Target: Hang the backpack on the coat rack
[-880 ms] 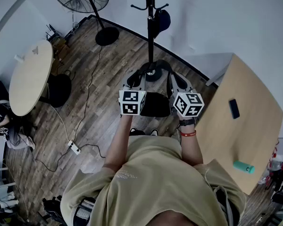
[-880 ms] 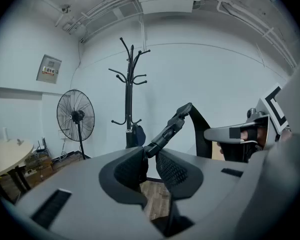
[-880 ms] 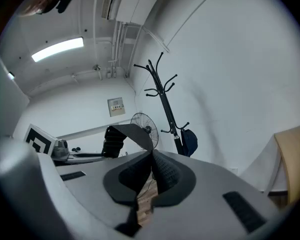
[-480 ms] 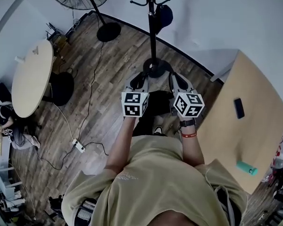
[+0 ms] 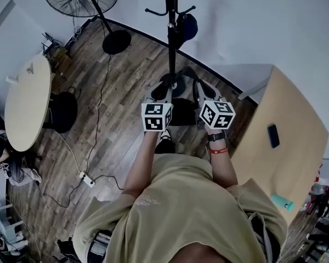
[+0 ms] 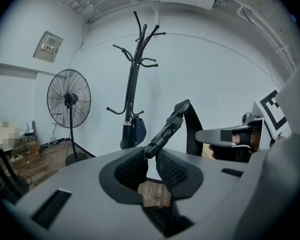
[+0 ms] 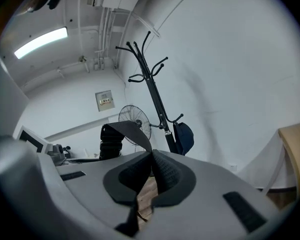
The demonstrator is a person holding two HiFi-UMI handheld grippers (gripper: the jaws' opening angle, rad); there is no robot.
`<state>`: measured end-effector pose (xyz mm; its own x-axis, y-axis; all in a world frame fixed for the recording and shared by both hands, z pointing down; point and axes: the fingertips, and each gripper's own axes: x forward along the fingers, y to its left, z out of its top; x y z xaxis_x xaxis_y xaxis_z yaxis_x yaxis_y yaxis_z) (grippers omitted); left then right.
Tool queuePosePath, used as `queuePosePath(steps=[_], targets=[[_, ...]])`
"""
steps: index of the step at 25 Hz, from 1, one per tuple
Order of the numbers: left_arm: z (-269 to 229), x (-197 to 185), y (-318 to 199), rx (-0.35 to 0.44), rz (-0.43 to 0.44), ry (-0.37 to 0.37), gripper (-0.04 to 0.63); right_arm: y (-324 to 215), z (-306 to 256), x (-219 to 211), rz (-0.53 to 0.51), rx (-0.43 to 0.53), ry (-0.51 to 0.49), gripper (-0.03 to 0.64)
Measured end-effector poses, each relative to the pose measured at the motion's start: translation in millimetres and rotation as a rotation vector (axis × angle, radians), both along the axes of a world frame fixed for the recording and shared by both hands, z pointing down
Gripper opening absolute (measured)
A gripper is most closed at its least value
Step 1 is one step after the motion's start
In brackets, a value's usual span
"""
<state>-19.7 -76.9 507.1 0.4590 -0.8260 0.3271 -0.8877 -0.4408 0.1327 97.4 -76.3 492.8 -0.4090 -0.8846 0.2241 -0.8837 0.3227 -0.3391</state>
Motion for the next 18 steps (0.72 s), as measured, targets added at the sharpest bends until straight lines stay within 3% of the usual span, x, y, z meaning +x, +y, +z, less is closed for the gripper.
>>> queuePosePath(steps=[18], targets=[[-7.1,-38.8,-139.2,0.002,0.042,0.031,0.089,-131.5,-8.9,-45.0,0.026,-0.015,0.046,0.02]])
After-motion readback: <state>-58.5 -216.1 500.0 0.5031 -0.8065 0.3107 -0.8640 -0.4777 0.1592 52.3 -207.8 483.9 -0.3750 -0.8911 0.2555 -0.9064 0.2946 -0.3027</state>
